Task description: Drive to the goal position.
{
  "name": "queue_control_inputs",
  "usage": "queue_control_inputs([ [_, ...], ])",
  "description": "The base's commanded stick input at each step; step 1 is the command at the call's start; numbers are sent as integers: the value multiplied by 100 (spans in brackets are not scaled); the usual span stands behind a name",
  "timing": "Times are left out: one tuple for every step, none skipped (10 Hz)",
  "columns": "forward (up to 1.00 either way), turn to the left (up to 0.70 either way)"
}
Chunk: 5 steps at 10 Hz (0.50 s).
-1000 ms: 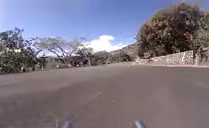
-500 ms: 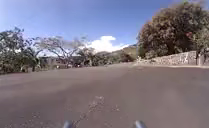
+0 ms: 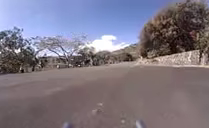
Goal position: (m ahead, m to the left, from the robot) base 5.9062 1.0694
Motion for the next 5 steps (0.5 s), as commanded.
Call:
queue_control_inputs([
  [50,0],
  [50,0],
  [50,0],
  [50,0],
  [50,0],
])
